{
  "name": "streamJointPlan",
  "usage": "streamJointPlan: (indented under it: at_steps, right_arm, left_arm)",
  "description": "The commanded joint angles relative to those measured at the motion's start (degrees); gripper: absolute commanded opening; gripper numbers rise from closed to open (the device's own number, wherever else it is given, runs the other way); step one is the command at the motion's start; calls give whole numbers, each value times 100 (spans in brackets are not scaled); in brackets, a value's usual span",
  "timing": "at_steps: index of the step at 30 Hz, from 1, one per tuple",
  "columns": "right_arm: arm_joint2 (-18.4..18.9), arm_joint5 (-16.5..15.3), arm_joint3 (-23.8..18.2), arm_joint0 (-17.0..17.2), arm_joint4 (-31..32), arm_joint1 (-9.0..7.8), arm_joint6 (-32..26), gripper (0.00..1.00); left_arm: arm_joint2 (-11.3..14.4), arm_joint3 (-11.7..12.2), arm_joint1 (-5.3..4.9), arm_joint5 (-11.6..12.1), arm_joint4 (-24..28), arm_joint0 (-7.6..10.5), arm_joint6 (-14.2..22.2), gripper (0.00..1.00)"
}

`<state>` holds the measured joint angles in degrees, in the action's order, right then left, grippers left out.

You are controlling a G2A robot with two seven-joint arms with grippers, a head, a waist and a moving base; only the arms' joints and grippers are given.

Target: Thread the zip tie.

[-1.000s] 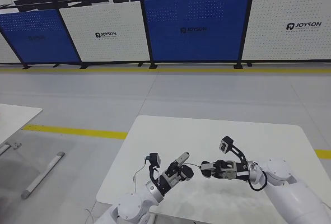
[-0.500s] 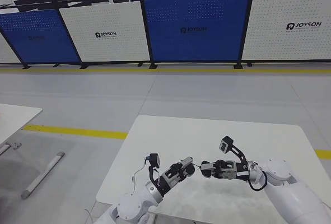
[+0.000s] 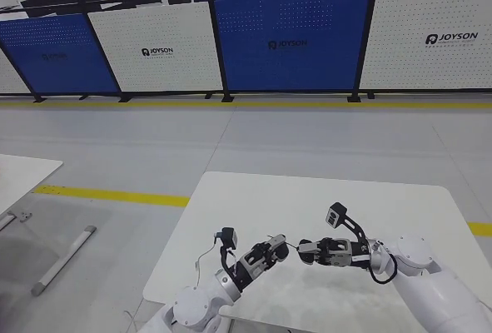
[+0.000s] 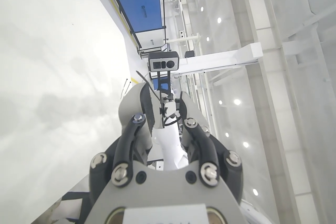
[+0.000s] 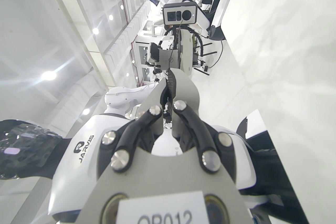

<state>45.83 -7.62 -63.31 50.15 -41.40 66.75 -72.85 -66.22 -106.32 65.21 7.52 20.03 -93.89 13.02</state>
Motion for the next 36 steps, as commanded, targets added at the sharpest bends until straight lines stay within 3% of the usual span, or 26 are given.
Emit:
streamJointPlan:
  at_steps: [1, 9, 13, 19, 25, 36]
  right_arm:
    - [0, 0, 0, 0, 0, 0, 0, 0]
    - [0, 0, 0, 0, 0, 0, 0, 0]
    - [0, 0, 0, 0, 0, 0, 0, 0]
    - [0, 0, 0, 0, 0, 0, 0, 0]
    - [0, 0, 0, 0, 0, 0, 0, 0]
    - [0, 0, 0, 0, 0, 0, 0, 0]
  left_arm:
    - [20, 17, 5, -24, -12, 21, -12, 20]
    - [60, 88, 23, -74, 64, 91, -17, 15]
    - [60, 99, 25, -63, 58, 92, -4, 5]
    - [57, 81, 18, -18, 18, 46, 94, 20]
    - [31, 75, 14, -23, 42, 32, 133, 9]
    - [63, 109, 26, -27, 55, 81, 120, 0]
